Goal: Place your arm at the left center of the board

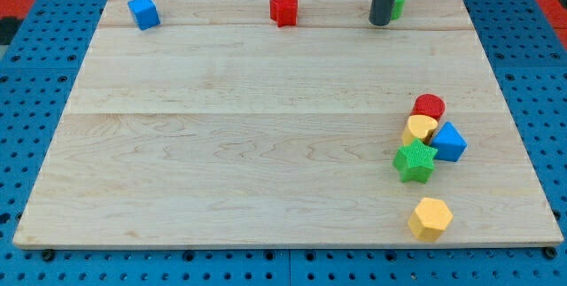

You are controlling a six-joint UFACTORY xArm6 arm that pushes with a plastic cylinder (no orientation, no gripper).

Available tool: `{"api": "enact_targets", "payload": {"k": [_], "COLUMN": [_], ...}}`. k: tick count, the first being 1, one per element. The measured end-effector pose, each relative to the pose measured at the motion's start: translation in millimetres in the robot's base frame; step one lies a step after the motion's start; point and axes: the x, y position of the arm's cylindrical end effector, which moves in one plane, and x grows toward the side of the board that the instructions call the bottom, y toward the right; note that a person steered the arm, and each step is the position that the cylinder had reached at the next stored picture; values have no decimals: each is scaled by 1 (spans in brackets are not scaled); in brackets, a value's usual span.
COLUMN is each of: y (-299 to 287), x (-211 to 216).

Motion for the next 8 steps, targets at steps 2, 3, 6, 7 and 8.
{"api": "enact_targets", "payload": {"k": [2,3,6,7,8], "y": [-3,-8,-19,-21,-24], "x": [0,0,0,0,0]}}
